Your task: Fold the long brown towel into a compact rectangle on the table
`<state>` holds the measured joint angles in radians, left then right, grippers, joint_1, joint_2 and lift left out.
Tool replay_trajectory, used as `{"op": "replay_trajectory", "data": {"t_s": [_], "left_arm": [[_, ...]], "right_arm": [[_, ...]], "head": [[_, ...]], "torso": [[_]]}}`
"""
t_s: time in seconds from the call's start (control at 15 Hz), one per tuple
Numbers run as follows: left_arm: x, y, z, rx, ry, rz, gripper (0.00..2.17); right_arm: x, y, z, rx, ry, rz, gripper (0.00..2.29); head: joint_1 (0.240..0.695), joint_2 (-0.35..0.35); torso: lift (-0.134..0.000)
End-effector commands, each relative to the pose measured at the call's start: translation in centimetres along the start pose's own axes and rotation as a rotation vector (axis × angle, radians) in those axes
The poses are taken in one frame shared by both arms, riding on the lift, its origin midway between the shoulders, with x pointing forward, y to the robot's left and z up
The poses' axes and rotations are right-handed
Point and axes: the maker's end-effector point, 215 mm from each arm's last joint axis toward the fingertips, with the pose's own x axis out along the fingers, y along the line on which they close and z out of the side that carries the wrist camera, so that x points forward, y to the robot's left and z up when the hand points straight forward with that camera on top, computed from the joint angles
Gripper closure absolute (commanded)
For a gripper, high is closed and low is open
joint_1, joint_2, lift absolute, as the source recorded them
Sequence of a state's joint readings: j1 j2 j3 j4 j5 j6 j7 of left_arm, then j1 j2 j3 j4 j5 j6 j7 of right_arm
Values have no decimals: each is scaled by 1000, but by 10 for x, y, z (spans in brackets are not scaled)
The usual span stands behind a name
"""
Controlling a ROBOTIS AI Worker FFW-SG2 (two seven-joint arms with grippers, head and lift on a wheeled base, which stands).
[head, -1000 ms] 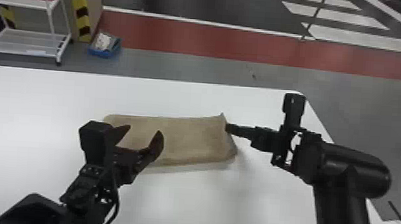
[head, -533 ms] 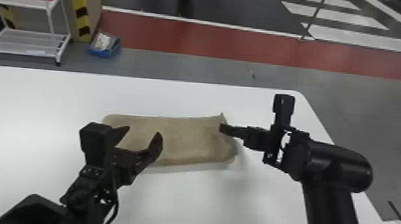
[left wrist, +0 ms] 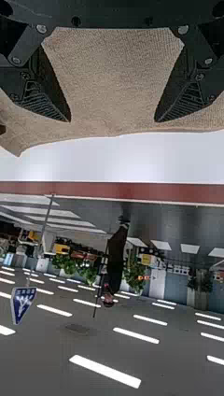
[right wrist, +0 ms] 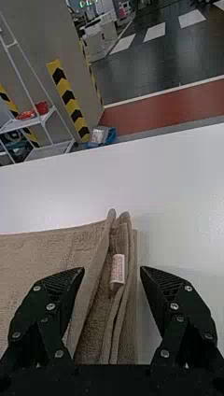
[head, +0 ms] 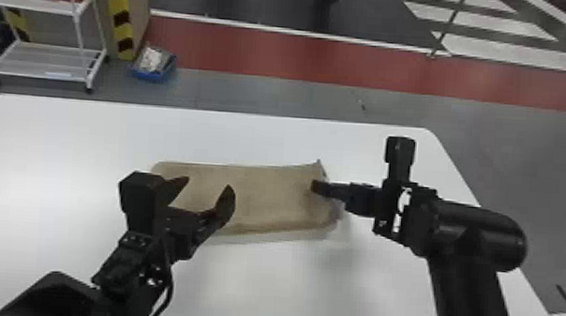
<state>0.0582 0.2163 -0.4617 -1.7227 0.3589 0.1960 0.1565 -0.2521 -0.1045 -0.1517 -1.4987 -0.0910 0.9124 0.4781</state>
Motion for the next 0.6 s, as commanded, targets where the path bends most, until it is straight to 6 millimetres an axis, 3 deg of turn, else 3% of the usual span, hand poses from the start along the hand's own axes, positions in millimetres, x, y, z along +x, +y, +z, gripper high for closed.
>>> {"op": "replay_trajectory", "data": {"t_s": [0.0, 0.07, 0.2, 0.33, 0.53], "left_arm": [[0, 0, 0, 0, 0, 0, 265], [0, 1, -3, 2, 5, 2, 265], [0, 2, -3, 7, 5, 5, 265], [-1, 3, -3, 7, 4, 8, 265], [-3, 5, 4, 3, -16, 16, 265]], "right_arm": [[2, 4, -6, -8, 21, 7, 596], [2, 5, -12, -2, 39, 8, 613], [-1, 5, -22, 25, 74, 19, 947], [-4, 9, -20, 44, 71, 41, 1146], [-13, 16, -11, 53, 35, 68, 1150]], "head": [[695, -190], [695, -187], [695, -184], [695, -182], [695, -178]], "torso": [[-124], [-124], [-124], [-124], [-124]]}}
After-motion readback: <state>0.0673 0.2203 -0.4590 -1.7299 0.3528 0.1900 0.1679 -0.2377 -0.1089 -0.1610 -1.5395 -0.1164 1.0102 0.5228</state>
